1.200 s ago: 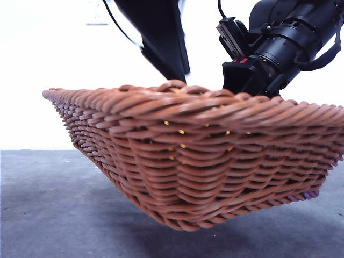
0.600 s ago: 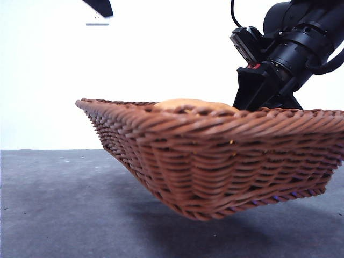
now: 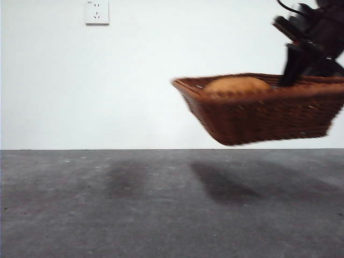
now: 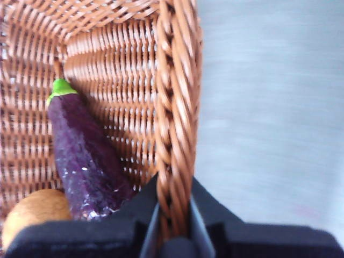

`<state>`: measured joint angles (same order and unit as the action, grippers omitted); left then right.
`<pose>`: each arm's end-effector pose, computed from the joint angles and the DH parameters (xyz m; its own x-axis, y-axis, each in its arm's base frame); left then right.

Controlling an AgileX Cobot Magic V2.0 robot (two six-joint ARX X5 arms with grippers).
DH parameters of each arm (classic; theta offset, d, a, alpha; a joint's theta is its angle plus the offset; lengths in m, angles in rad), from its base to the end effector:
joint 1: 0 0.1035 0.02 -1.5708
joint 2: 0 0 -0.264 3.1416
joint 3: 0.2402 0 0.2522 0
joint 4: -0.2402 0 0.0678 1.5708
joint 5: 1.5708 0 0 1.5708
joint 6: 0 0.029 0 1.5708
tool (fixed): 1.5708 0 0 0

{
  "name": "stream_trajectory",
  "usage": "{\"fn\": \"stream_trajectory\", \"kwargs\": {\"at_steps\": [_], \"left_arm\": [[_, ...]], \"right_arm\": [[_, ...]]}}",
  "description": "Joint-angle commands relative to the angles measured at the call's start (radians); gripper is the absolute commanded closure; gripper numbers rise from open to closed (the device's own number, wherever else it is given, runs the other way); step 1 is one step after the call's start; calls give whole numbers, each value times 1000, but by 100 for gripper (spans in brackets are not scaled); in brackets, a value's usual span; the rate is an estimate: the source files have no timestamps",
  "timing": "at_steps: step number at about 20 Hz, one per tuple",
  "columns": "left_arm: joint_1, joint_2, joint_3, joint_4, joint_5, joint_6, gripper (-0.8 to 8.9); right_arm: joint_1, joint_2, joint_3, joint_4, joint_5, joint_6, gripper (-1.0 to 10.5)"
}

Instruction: Help me put the vegetables on the table into the basket

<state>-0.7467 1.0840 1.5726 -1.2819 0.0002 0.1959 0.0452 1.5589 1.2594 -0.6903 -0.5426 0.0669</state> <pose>0.1120 -0.1036 0.4358 0.5147 -0.4766 -0.7127 0.7681 0.6256 0.1364 0.3185 0.0294 0.2751 0.4462 0.5371 -0.7158 -0.2653 0.8433 0.4674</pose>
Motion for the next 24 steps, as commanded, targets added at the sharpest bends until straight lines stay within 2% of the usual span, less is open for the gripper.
{"fn": "stream_trajectory", "kwargs": {"at_steps": [1,3,7,10,16,18,21,22,24], "left_arm": [[2,-37,2,11,-54,-48,821],[2,-64,2,9,-109,-71,821],[2,-84,2,-10,-118,-96,821],[2,-91,2,-34,-159,-116,821],[2,-90,2,-34,-159,-118,821],[2,-87,2,-34,-159,-118,821],[2,-85,2,-34,-159,-117,821],[2,-84,2,-34,-159,-117,821],[2,-82,2,-34,-158,-117,821]], "right_arm": [[-47,-6,3,7,-2,-11,956],[-76,6,3,7,8,-30,956],[-79,100,3,7,27,-69,956],[-80,185,3,15,41,-69,956],[-79,292,-4,24,89,-72,956],[-79,303,-21,37,129,-71,956],[-79,303,-43,45,143,-72,944],[-79,302,-43,50,143,-72,930],[-79,302,-43,60,143,-72,745]]}}
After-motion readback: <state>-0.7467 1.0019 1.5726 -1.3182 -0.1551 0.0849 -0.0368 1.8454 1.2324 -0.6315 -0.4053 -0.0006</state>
